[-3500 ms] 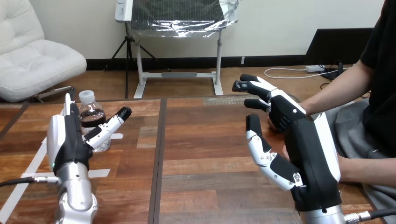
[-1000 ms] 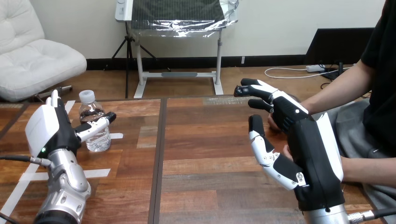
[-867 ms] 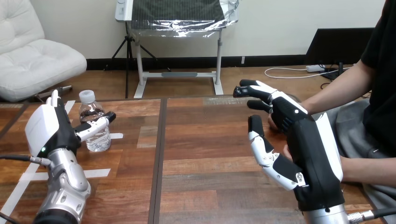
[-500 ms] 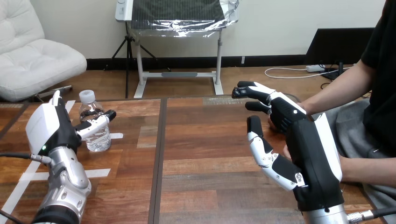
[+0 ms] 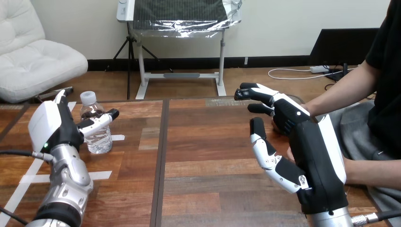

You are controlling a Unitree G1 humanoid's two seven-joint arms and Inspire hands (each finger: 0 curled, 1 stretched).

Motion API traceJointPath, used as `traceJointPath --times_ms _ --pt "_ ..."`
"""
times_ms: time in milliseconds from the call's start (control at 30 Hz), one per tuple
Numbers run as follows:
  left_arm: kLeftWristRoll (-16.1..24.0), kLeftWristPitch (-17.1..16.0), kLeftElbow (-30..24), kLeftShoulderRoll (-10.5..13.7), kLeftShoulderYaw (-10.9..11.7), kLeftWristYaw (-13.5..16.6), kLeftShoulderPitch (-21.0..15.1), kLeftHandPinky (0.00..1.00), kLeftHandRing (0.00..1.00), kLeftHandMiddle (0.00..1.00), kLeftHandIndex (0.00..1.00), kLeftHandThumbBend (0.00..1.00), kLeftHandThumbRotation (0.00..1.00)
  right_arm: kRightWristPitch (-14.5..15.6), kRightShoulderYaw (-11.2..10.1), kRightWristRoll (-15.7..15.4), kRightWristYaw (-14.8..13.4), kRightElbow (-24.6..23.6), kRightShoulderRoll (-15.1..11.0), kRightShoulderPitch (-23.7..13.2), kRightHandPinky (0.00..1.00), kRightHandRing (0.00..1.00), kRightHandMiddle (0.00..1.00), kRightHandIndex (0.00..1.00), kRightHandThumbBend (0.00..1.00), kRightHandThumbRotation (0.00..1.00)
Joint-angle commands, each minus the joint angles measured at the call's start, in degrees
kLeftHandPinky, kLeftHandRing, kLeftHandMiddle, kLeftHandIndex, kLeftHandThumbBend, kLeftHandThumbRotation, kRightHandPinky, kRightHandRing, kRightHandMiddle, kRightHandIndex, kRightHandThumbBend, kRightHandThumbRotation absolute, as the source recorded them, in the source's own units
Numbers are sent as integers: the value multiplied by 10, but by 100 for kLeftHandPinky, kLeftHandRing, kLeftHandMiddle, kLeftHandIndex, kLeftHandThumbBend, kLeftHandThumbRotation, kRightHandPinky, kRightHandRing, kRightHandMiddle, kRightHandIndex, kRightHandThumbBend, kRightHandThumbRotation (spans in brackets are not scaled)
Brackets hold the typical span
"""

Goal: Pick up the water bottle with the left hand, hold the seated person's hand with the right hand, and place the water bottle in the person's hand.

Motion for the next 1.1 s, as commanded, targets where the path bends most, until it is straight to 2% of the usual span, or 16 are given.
traceJointPath --times_ms 0,300,700,1067 --pt "-4 -14 5 9 -9 -12 -54 76 85 89 87 92 49 -12 -6 8 4 2 -6 -37 73 80 81 69 7 0" --pt "-11 -7 21 9 -11 -33 -67 75 84 88 87 90 47 -15 -9 4 3 3 -8 -37 67 78 80 69 8 0" --pt "-4 12 32 7 -26 -43 -80 74 84 88 87 88 47 -14 -10 11 8 -1 -10 -36 67 78 80 69 9 0" --pt "-7 17 44 5 -31 -52 -87 75 86 89 88 88 48 -13 -13 11 10 -5 -10 -34 59 75 79 67 10 0"
